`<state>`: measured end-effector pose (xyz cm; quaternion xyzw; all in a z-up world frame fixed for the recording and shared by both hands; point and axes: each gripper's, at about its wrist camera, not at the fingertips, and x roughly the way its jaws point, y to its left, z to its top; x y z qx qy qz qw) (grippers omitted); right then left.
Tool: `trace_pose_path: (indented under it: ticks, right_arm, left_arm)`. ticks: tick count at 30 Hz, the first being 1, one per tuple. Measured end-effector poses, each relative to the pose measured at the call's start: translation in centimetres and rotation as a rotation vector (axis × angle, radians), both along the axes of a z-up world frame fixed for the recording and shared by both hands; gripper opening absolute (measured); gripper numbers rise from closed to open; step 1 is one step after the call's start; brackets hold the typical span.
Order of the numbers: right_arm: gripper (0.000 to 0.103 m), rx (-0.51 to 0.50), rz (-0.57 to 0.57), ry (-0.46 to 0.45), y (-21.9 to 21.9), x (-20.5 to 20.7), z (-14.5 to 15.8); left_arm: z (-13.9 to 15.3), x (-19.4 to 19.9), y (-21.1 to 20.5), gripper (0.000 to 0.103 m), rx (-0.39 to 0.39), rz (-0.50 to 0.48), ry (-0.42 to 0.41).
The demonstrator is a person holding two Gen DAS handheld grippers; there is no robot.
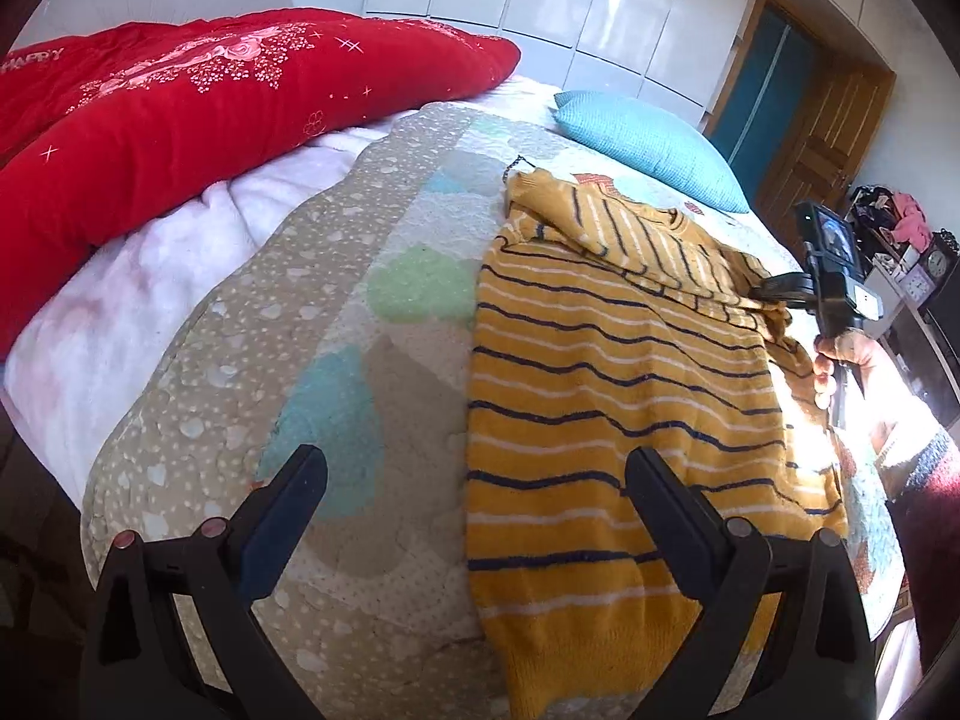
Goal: Fold small clothes
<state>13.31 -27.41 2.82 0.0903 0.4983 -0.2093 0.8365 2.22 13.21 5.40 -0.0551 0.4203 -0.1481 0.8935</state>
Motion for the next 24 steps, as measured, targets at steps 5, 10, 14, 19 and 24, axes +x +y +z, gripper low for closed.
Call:
trace_pose_path:
  ticks: [5,10,14,19,24]
  right_arm:
    - [0.024,0.016,-0.081,0.005,-2.3,-0.5,-0.5]
    - [0.053,0.049,-0.045,-0.055,-1.3,-1.6,0.4]
    - [0.060,0.167,-0.083,-0.178,-1.3,-5.7,2.6]
    - [0.062,0.184,-0.043,-0.159,-1.5,-12.6,3.6]
    - [0.069,-0.112,-0.120,-0.043,-4.2,-20.1,4.0]
  left_arm:
    - [0.7,4.0,-1.1,0.099,-0.038,-0.014,-0.008]
    - [1.4,10.4,-6.5,0.099,-0.034,-0.092,-0.054]
    - [-0.6,16.3,-11.1,0.099,0.058,-0.113,-0.038]
    - [-5.3,22.0,-11.7,0.099,0.159,-0.035,0.132]
    - [-4.2,20.6,-8.7,0.099,0.210,0.052,0.129]
